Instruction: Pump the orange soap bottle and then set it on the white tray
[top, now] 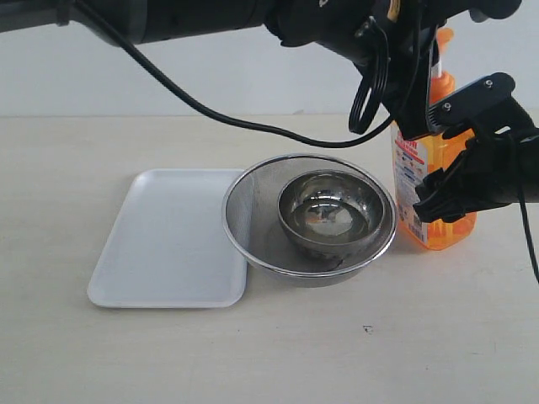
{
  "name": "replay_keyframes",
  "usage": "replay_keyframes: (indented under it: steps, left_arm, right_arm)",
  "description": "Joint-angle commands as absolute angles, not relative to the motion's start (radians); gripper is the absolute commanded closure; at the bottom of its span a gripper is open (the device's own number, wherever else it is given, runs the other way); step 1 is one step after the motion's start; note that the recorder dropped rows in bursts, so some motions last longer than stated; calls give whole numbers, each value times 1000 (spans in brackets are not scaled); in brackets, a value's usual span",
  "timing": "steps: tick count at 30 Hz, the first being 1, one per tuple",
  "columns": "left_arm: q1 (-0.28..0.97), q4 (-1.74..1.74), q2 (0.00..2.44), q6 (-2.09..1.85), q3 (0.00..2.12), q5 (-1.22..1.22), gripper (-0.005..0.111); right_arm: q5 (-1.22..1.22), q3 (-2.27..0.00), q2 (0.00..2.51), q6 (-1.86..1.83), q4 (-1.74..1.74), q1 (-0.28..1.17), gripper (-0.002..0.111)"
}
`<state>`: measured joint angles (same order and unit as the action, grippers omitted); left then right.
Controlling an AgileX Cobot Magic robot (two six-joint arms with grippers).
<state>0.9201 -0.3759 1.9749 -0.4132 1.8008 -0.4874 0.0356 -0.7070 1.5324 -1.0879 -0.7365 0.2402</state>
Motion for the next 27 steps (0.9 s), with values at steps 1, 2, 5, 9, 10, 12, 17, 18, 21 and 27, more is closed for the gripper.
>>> replay_keyframes:
  steps: [1, 2, 5, 9, 10, 12, 17, 18, 21, 27]
  left_arm:
    - [920, -324, 1937, -401, 1798, -481, 102]
    - [920, -307, 1924, -401, 1798, -472, 102]
    - [920, -201, 1877, -484, 1798, -456, 102]
    - [920, -48, 1814, -677, 1798, -476, 102]
    - [920, -44, 1806, -682, 1798, -481, 102]
    - [913, -44, 1799, -682, 1798, -498, 102]
    - [894, -41, 1804, -679, 1798, -599, 102]
    - [892, -41, 1804, -674, 1798, -612, 102]
    - [892, -41, 1804, -674, 1798, -626, 102]
    - [892, -41, 1805, -667, 1798, -608, 102]
  right_arm:
    - [40, -710, 1524, -1098, -725, 241, 108]
    - [40, -710, 1524, -1098, -725, 241, 108]
    - [36, -710, 1524, -1098, -725, 241, 108]
    - [34, -710, 1524, -1098, -725, 241, 108]
    - [34, -710, 1524, -1098, -725, 241, 108]
    - [34, -710, 1524, -1108, -717, 241, 108]
    - [41, -710, 1524, -1139, -715, 241, 108]
    - [45, -710, 1524, -1139, -715, 241, 108]
    - [65, -710, 1524, -1139, -715, 241, 108]
    - [81, -710, 1524, -1139, -715, 241, 108]
